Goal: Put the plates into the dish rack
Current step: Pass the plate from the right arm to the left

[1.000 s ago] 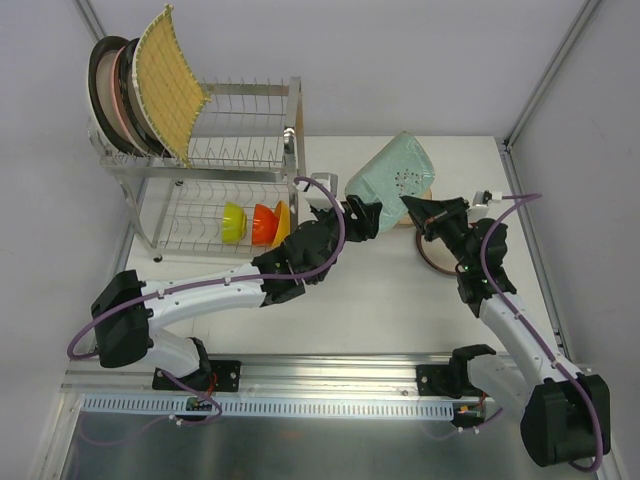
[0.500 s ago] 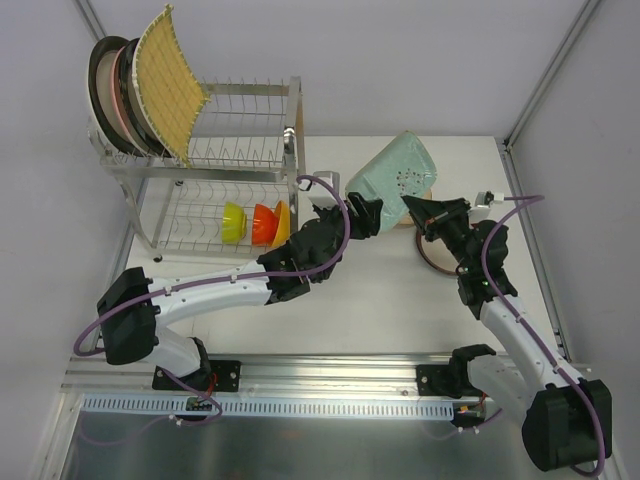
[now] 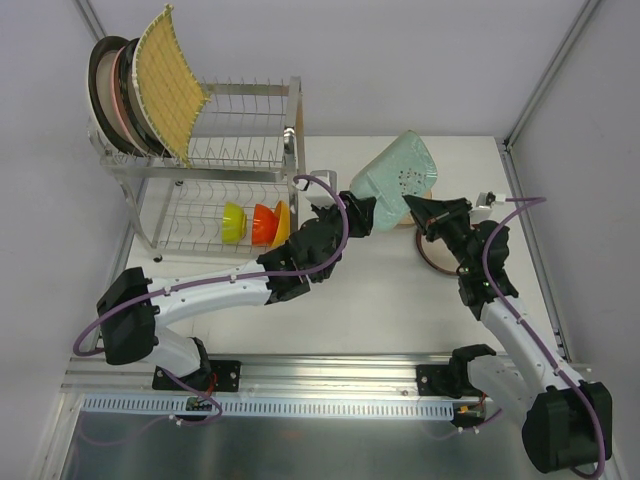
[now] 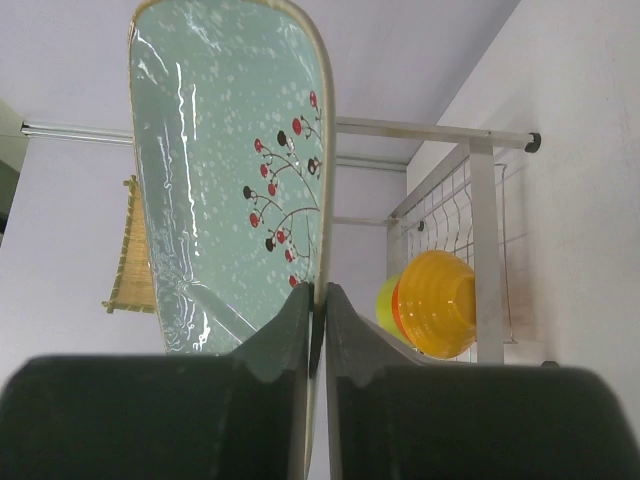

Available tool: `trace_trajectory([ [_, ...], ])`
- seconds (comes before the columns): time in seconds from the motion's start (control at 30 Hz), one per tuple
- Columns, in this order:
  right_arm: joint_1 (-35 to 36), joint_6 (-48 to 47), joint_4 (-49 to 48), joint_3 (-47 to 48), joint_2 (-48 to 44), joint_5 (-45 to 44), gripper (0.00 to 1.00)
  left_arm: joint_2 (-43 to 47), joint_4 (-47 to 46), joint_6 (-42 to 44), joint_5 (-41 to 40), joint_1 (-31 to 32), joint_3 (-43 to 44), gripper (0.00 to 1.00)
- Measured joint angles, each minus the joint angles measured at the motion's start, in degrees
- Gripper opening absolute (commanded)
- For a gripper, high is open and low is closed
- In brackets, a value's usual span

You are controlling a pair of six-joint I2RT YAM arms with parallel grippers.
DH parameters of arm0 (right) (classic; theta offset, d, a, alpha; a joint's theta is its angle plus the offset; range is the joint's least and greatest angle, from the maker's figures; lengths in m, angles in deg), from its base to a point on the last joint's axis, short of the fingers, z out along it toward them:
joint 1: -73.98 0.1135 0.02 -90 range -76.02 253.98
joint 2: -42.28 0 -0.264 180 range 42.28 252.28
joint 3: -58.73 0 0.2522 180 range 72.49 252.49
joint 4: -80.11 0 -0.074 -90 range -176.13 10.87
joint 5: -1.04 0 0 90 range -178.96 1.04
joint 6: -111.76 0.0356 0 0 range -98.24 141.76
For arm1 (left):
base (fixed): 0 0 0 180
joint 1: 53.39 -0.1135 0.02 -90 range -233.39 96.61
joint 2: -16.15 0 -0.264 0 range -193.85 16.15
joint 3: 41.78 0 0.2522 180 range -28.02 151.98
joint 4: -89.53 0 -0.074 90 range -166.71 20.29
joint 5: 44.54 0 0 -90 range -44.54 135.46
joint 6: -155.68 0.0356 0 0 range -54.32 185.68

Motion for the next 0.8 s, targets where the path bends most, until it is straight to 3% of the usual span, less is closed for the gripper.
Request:
trace_trajectory([
  [0.3, 0.76, -3.85, 2.64, -1.57, -1.86, 4.31, 0.43, 0.59, -3.43, 3.96, 0.15, 0.37, -0.52, 0.0],
  [0.8, 0.92, -7.96, 4.39, -1.62, -2.84, 7.87, 0.66, 0.63, -10.16, 14.21, 0.52, 0.35, -3.26, 0.0],
])
